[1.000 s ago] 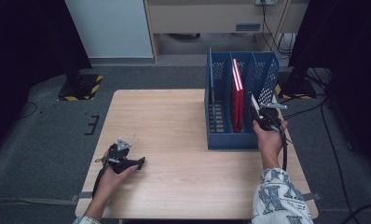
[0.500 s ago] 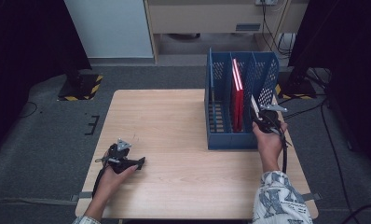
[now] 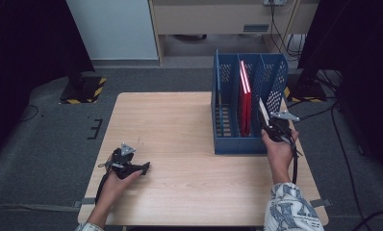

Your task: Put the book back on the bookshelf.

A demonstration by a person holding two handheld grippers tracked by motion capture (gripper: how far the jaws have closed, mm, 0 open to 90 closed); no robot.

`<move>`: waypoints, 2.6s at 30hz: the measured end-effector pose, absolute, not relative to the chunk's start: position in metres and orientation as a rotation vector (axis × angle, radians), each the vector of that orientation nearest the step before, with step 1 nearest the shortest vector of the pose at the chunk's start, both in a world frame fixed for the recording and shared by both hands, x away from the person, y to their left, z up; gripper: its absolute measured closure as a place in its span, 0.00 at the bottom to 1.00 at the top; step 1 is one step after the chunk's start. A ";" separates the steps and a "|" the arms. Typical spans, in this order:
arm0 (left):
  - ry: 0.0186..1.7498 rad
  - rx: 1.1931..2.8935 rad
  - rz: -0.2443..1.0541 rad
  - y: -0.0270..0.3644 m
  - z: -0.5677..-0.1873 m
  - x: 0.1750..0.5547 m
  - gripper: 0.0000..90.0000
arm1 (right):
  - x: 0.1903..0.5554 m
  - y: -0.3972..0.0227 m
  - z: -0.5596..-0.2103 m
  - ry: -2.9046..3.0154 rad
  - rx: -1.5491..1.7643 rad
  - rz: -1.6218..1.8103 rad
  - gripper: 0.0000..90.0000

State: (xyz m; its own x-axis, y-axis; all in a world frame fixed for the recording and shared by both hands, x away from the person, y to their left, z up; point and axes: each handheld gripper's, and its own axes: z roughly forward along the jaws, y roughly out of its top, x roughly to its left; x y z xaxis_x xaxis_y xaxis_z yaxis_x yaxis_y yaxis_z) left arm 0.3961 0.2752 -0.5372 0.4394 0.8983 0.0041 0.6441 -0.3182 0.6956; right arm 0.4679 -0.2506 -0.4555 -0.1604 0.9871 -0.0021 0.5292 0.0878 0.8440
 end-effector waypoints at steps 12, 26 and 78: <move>1.290 2.071 0.528 0.275 -0.537 0.396 0.00 | 0.468 -0.251 -0.457 1.738 1.511 0.960 0.82; 1.289 2.069 0.528 0.274 -0.537 0.397 0.00 | 0.474 -0.252 -0.458 1.699 1.499 0.917 0.84; 1.281 2.073 0.524 0.273 -0.537 0.397 0.00 | 0.460 -0.246 -0.451 1.712 1.432 0.966 0.52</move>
